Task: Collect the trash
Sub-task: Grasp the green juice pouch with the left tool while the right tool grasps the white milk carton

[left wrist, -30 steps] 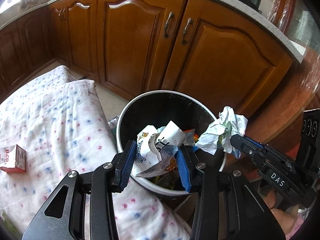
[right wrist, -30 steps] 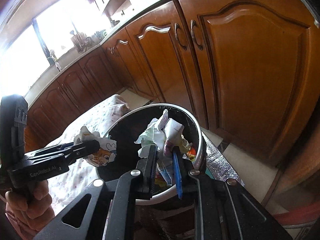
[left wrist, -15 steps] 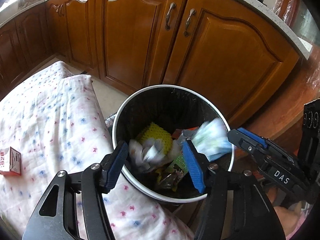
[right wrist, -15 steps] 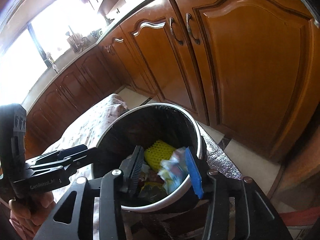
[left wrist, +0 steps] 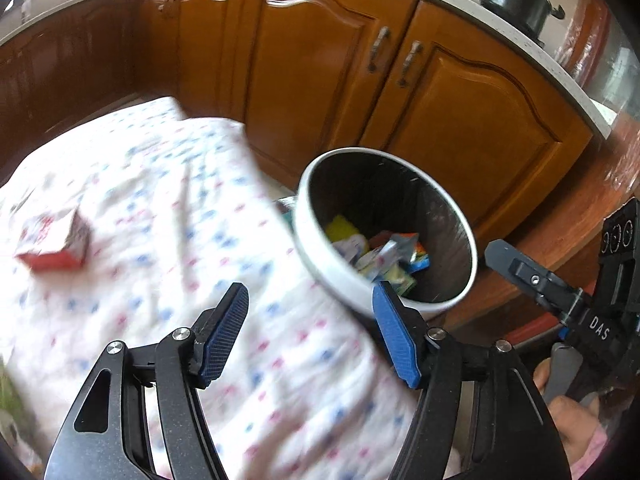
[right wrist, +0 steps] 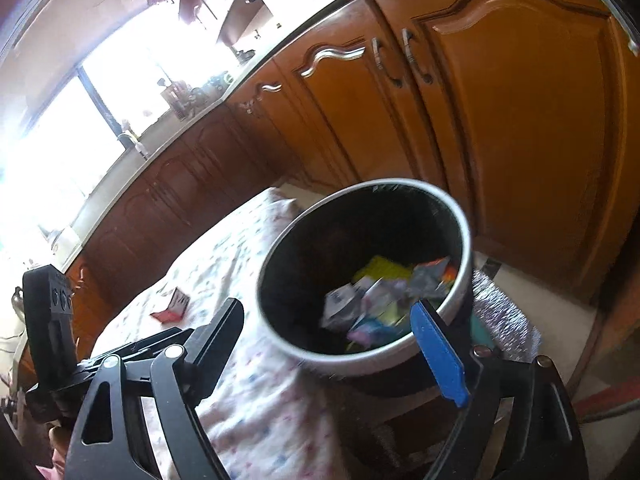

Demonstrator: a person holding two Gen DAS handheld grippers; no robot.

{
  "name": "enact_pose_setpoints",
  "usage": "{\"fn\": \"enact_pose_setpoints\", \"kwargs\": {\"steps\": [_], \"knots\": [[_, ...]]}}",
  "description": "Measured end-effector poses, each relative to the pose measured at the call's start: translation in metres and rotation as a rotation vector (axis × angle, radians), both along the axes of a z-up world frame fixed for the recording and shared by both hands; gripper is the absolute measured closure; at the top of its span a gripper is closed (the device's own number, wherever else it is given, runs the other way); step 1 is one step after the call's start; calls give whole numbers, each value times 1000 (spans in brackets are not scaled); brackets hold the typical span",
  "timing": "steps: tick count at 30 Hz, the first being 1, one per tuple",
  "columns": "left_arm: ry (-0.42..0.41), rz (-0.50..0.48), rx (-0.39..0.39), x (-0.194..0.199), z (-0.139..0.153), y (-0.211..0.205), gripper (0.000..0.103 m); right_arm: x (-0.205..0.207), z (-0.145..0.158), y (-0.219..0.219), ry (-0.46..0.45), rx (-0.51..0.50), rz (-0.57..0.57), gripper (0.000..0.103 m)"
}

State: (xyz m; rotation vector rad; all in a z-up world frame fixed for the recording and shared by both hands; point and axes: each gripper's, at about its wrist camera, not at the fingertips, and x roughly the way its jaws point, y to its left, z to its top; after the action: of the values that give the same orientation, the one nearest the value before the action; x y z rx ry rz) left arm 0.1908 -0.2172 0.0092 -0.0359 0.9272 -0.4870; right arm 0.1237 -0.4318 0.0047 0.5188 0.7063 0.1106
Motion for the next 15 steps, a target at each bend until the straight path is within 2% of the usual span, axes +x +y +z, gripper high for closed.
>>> {"fn": "enact_pose_setpoints", "kwargs": {"steps": [15], "knots": [[29,148,-23,-37,-16,99,34,-20,-3,75,-18,33,105,15]]}}
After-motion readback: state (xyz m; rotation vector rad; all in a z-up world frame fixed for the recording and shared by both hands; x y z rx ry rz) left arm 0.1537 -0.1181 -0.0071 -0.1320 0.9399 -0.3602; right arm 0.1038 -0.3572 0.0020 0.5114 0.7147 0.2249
